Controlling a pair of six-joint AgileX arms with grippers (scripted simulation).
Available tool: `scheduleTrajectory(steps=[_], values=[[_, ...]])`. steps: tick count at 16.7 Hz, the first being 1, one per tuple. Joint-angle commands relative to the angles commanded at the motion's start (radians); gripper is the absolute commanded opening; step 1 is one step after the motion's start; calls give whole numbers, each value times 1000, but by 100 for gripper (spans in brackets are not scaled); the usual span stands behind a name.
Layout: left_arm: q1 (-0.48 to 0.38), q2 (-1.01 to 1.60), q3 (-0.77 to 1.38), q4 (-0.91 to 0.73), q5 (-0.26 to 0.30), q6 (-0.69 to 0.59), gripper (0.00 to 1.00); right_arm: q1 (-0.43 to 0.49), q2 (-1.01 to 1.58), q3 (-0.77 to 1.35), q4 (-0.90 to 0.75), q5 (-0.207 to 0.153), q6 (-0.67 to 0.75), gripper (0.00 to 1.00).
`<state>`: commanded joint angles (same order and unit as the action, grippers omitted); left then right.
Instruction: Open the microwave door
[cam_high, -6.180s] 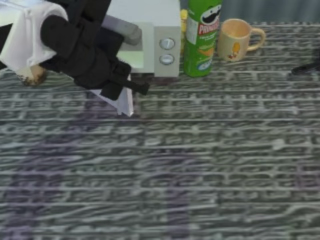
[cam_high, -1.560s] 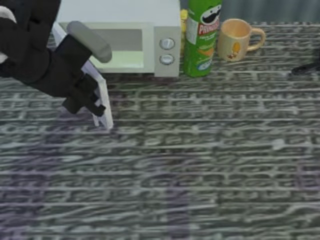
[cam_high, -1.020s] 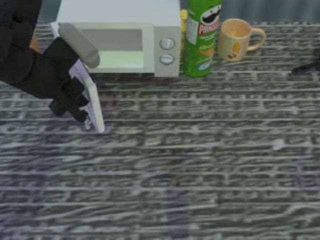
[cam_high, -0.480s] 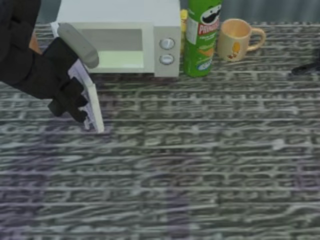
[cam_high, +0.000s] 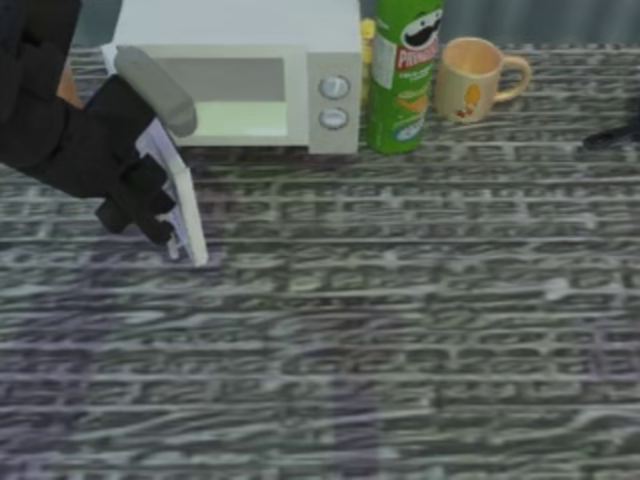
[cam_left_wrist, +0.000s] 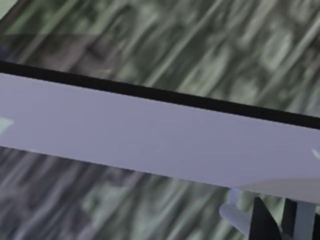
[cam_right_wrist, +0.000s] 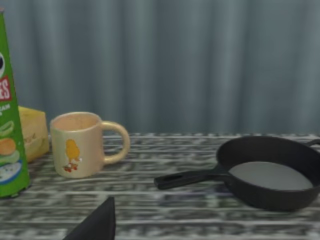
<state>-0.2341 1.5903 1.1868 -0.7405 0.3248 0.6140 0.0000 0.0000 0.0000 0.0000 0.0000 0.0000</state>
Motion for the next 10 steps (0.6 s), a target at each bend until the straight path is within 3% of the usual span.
scheduleTrajectory(steps=[10], values=[[21,3,7,-20,19,57,0,0,0,0,0,0,0,100]])
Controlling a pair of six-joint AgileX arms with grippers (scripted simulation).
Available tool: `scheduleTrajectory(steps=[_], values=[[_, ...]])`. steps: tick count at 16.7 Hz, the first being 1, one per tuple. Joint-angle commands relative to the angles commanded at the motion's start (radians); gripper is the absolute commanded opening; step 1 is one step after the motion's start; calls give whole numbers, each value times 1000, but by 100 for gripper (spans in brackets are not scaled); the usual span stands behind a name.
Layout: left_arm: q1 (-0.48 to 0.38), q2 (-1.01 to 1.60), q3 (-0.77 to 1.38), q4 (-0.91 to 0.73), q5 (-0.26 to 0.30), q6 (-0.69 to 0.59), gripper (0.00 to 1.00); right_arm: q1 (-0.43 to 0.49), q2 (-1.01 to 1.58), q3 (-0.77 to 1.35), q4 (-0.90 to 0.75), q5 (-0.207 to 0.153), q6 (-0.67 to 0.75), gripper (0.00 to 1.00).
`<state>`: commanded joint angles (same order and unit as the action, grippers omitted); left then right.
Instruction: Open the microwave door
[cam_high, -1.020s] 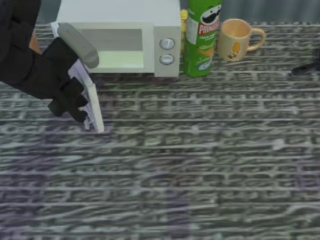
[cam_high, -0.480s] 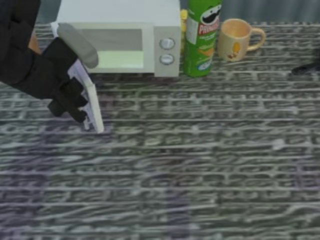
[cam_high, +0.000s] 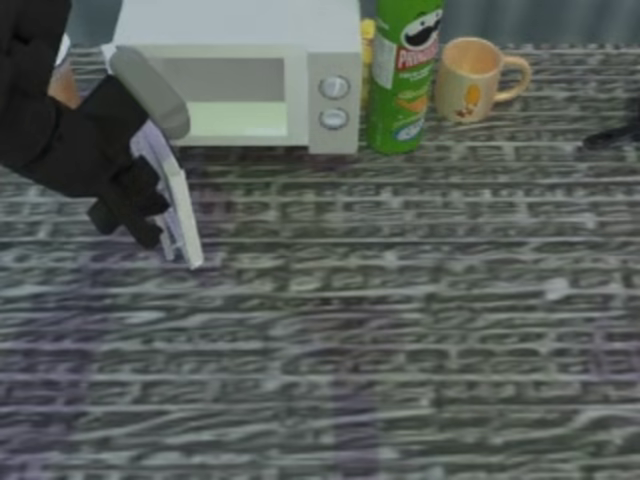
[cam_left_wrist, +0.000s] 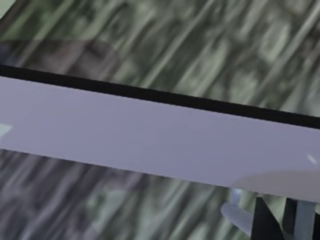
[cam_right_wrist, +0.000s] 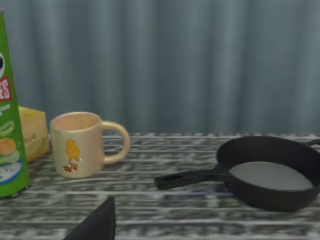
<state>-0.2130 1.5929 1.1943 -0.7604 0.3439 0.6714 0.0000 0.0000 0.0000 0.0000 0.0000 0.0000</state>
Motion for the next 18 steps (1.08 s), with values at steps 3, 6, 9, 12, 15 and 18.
scheduleTrajectory(steps=[3,6,9,12,15,18], values=[[36,5,6,-36,31,83,0,0,0,0,0,0,0,100],[68,8,10,-67,62,158,0,0,0,0,0,0,0,100],[74,8,12,-73,69,174,0,0,0,0,0,0,0,100],[74,8,12,-73,69,174,0,0,0,0,0,0,0,100],[74,8,12,-73,69,174,0,0,0,0,0,0,0,100],[74,8,12,-73,69,174,0,0,0,0,0,0,0,100]])
